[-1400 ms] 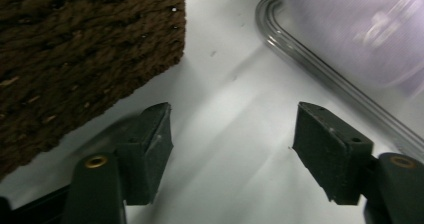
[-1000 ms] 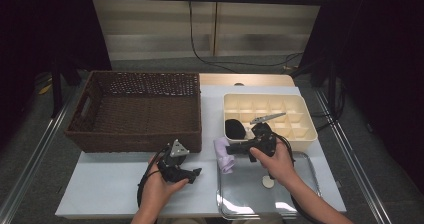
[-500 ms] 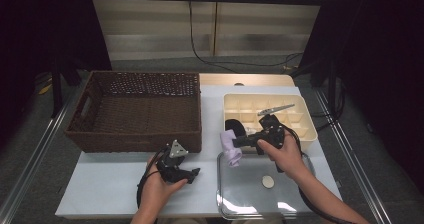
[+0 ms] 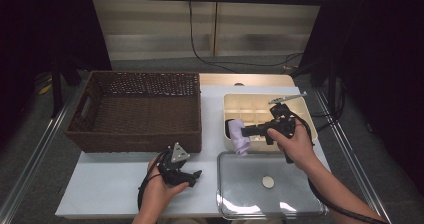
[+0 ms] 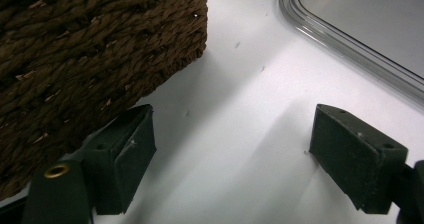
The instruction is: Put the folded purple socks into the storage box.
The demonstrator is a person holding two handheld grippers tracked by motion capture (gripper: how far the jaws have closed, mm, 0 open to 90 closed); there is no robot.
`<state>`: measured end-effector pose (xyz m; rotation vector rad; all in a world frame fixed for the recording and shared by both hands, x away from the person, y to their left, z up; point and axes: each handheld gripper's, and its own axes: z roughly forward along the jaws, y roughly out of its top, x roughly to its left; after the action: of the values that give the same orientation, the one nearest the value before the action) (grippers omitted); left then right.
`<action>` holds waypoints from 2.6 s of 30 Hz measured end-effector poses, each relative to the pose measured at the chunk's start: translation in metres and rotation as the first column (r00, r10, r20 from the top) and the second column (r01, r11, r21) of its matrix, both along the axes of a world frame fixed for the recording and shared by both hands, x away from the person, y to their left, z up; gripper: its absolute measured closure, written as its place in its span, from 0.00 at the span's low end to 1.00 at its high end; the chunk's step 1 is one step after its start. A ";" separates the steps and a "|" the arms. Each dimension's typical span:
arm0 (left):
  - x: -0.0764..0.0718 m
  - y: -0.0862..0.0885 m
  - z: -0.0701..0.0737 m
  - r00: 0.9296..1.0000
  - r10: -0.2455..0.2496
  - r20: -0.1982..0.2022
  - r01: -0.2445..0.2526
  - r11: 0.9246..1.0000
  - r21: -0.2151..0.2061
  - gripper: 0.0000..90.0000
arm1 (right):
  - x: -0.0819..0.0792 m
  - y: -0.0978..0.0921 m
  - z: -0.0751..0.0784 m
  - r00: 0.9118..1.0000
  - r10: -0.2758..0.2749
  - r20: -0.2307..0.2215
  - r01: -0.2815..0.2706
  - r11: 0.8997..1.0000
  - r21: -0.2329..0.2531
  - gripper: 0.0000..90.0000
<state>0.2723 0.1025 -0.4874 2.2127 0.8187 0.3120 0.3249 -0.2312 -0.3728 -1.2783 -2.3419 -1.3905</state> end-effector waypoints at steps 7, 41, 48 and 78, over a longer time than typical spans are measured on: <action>0.000 0.000 0.000 1.000 0.006 0.002 -0.006 1.000 -0.004 0.20 | 0.004 -0.011 0.008 1.000 -0.027 0.009 0.027 1.000 -0.005 0.91; 0.000 0.000 0.000 1.000 0.002 0.002 -0.002 1.000 0.001 0.20 | 0.037 -0.071 -0.017 0.978 -0.205 -0.045 0.201 0.976 -0.083 0.91; 0.000 0.000 0.000 1.000 0.003 0.001 -0.003 1.000 0.000 0.20 | 0.039 -0.077 -0.023 0.974 -0.219 -0.049 0.212 0.970 -0.118 0.91; 0.000 -0.001 0.000 1.000 0.003 0.004 -0.003 1.000 -0.001 0.20 | 0.021 -0.085 -0.054 0.977 -0.215 -0.017 0.204 0.947 -0.247 0.80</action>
<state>0.2720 0.1019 -0.4878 2.2091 0.8204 0.3168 0.3460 -0.3163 -0.4265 -1.6496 -2.4682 -1.1364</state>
